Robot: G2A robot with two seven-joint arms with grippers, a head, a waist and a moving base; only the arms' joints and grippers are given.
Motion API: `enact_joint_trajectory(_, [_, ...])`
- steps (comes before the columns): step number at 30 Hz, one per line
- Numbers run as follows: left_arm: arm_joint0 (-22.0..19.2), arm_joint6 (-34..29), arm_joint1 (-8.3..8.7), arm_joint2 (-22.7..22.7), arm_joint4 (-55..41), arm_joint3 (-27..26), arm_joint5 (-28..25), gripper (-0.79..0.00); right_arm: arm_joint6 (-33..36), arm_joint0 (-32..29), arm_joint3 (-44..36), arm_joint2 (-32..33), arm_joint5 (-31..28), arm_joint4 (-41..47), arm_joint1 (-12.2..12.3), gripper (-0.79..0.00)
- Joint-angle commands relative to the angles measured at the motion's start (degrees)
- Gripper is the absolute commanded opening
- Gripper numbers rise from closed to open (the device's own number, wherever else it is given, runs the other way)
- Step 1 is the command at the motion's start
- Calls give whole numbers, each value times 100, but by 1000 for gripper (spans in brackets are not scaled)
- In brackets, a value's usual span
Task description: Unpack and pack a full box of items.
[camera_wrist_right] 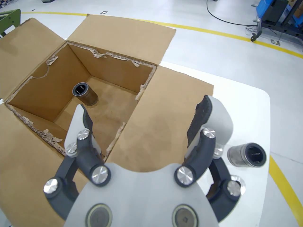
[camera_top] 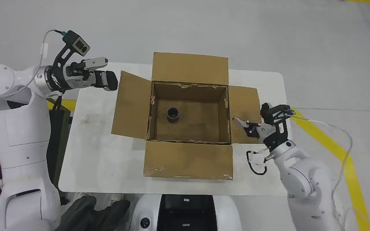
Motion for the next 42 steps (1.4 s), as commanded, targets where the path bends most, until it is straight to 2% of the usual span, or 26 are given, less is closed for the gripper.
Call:
enact_joint_trajectory(1, [0, 0, 0, 0, 0, 0, 0, 0, 82, -90, -44, 181, 5, 87, 18, 0])
enact_joint_trajectory(11, [0, 0, 0, 0, 0, 0, 0, 0, 643, -349, 30, 858, 80, 561, 94, 0])
enact_joint_trajectory(23, [0, 0, 0, 0, 0, 0, 0, 0, 1077, -243, 541, 1375, 632, 873, 151, 0])
enact_joint_trajectory(35, [0, 0, 0, 0, 0, 0, 0, 0, 2163, 391, 1402, 1297, 699, 782, 252, 0])
enact_joint_trajectory(42, [0, 0, 0, 0, 0, 0, 0, 0, 2430, 742, 1849, 1132, 704, 808, 289, 0])
